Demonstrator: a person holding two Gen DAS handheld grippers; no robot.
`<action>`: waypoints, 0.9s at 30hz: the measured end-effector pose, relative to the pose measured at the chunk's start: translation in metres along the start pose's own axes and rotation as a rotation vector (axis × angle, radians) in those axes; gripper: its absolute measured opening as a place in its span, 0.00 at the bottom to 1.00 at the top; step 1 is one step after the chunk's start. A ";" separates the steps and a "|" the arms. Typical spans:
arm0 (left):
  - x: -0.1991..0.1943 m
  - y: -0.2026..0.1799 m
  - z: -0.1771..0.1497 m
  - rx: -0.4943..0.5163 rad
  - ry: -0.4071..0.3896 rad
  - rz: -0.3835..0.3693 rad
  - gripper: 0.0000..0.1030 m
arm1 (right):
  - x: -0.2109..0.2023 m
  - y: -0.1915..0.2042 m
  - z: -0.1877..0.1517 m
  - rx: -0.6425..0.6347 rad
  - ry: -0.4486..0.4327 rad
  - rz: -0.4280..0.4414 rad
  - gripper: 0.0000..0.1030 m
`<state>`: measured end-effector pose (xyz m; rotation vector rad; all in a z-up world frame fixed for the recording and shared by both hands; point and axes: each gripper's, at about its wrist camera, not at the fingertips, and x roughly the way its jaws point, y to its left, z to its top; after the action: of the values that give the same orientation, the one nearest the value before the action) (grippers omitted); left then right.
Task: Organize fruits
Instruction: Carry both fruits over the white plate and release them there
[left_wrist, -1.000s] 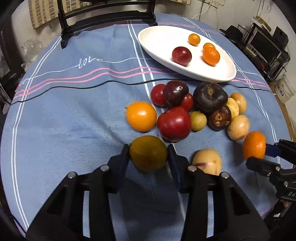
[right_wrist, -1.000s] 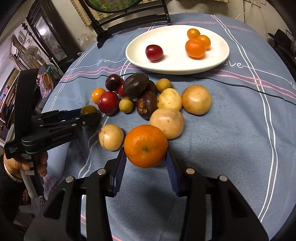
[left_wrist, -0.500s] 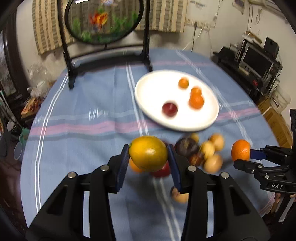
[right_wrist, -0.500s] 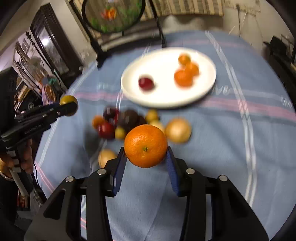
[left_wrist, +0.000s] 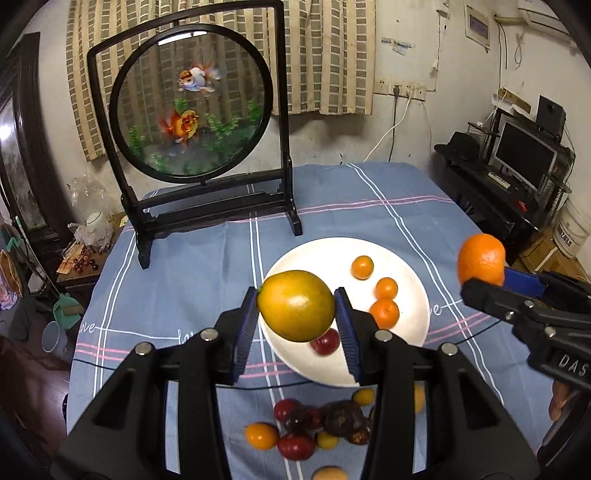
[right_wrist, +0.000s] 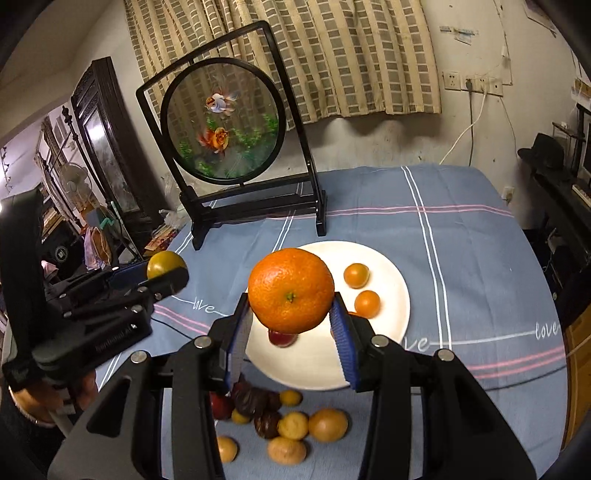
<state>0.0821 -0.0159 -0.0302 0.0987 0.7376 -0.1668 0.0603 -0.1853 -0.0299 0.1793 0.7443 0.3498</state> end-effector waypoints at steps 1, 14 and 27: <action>0.005 -0.001 0.000 0.003 0.007 -0.002 0.41 | 0.003 0.000 0.000 0.001 0.005 0.006 0.42; 0.069 -0.002 -0.003 0.020 0.104 -0.013 0.41 | 0.059 -0.014 0.000 0.010 0.101 -0.011 0.42; 0.107 0.004 -0.005 0.031 0.128 -0.031 0.41 | 0.095 -0.027 -0.004 -0.007 0.155 -0.018 0.42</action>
<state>0.1567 -0.0240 -0.1061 0.1283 0.8642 -0.2028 0.1291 -0.1744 -0.1005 0.1398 0.8965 0.3522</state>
